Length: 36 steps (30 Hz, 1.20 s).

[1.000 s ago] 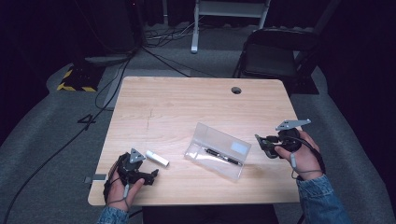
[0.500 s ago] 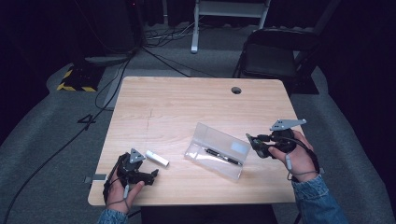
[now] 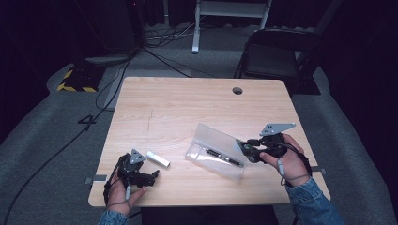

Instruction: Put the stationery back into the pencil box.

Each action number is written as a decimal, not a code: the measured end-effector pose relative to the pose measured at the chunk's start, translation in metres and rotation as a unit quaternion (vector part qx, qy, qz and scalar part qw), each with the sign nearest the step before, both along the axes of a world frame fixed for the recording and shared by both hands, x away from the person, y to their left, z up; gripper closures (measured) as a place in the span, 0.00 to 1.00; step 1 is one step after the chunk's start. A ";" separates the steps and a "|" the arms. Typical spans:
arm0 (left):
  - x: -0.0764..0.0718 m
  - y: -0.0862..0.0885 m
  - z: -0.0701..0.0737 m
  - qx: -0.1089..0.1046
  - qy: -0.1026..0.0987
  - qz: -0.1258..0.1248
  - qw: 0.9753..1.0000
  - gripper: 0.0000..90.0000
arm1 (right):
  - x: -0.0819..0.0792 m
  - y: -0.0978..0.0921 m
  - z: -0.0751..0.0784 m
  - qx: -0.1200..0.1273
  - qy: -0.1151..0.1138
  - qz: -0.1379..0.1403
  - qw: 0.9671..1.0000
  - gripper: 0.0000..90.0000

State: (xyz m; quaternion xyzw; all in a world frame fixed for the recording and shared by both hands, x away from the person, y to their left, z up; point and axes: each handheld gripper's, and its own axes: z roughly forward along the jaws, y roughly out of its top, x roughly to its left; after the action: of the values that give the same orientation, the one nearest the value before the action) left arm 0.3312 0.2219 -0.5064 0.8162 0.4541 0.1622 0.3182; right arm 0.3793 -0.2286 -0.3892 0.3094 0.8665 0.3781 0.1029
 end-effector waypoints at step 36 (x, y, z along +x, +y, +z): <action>0.000 0.000 0.000 0.000 0.000 0.000 1.000 0.00 | -0.005 0.057 -0.047 -0.034 0.026 0.073 0.996 0.59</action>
State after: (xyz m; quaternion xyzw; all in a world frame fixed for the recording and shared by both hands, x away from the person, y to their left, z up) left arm 0.3312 0.2219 -0.5064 0.8162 0.4541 0.1622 0.3183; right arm 0.3742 -0.1711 -0.4360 0.2517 0.9015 0.3464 0.0629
